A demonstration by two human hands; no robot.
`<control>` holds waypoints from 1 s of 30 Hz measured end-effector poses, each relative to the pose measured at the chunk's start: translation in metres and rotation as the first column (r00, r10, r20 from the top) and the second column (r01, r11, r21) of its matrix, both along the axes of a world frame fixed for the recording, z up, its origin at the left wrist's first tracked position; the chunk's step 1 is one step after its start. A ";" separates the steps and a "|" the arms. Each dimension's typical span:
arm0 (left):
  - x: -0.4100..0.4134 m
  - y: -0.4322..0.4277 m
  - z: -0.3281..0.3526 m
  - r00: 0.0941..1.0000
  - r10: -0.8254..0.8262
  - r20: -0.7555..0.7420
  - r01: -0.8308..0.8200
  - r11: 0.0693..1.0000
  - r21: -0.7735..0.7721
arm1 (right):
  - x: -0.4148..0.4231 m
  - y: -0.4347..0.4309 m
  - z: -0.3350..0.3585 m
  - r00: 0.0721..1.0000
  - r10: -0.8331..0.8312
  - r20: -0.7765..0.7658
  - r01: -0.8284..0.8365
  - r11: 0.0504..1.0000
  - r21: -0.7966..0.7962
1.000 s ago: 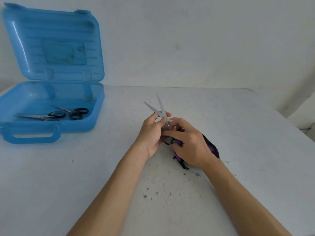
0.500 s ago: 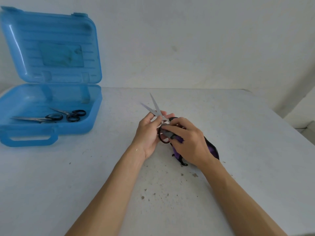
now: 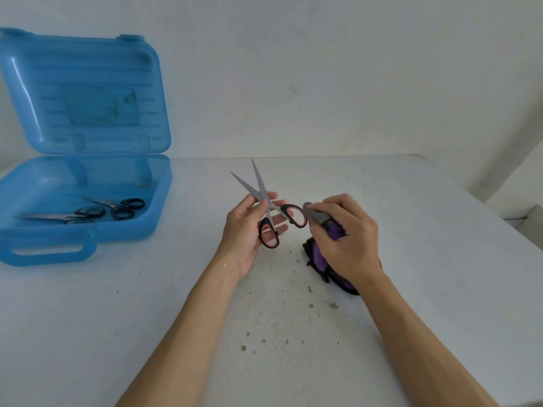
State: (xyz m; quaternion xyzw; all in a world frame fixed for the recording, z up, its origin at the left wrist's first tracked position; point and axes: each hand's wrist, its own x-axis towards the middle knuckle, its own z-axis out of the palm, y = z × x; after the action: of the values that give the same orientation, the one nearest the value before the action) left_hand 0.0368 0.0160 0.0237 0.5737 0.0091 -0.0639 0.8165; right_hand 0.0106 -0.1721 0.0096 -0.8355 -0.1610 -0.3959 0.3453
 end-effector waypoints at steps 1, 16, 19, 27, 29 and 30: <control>-0.001 -0.002 0.000 1.000 0.002 0.007 -0.003 1.000 0.026 | 0.000 0.001 -0.001 1.000 -0.017 0.009 0.017 0.999 -0.027; -0.001 0.005 0.001 1.000 0.011 0.007 -0.012 0.996 0.090 | 0.005 -0.026 0.009 0.915 -0.296 -0.273 0.290 0.955 -0.063; -0.002 0.002 0.002 1.000 -0.013 -0.025 0.014 0.999 0.049 | 0.005 -0.029 0.009 0.860 -0.336 -0.383 0.273 0.939 -0.210; -0.001 0.000 0.002 0.995 -0.021 -0.098 0.013 0.996 -0.086 | -0.003 0.014 0.005 0.996 -0.093 0.007 0.093 0.984 -0.150; -0.001 0.001 0.002 0.994 -0.025 -0.106 0.016 0.996 -0.085 | -0.003 0.022 0.000 0.997 -0.073 -0.022 0.068 0.984 -0.167; -0.001 0.001 0.002 0.994 -0.029 -0.105 0.021 0.997 -0.080 | -0.002 0.024 -0.002 0.996 -0.075 -0.041 0.067 0.983 -0.171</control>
State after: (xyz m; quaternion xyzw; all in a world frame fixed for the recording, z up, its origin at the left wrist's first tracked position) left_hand 0.0358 0.0168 0.0260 0.5369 0.0427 -0.1049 0.8360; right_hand 0.0084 -0.1479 0.0076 -0.8761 -0.1562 -0.3731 0.2624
